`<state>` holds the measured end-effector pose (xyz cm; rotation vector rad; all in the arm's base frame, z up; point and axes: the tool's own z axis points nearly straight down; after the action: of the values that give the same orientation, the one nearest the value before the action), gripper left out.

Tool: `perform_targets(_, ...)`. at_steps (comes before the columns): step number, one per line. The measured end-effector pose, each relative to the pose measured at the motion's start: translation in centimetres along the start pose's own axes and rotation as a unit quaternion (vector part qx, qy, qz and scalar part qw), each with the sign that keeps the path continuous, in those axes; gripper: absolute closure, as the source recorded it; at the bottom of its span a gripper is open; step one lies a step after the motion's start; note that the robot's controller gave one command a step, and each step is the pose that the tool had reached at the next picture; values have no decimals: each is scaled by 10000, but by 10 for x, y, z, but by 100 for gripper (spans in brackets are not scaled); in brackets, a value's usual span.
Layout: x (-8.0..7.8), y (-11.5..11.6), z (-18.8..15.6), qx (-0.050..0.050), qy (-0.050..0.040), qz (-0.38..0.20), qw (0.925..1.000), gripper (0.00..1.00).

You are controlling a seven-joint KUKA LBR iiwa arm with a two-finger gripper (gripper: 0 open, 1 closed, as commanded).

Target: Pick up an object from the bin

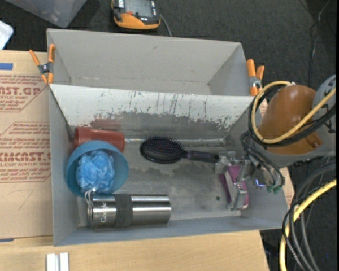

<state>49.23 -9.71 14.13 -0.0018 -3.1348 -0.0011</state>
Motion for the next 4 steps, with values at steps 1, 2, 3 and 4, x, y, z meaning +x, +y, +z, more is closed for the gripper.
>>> perform_targets(1, -2, 1, -4, 5, -35, -8, 10000, 0)
perform_targets(2, -74, 52, 70, -4, -49, -148, 9999, 0)
perform_targets(3, -100, 68, 1, 9, -99, 655, 9978, 0)
perform_targets(4, -94, 125, 41, -7, -54, -540, 9985, 0)
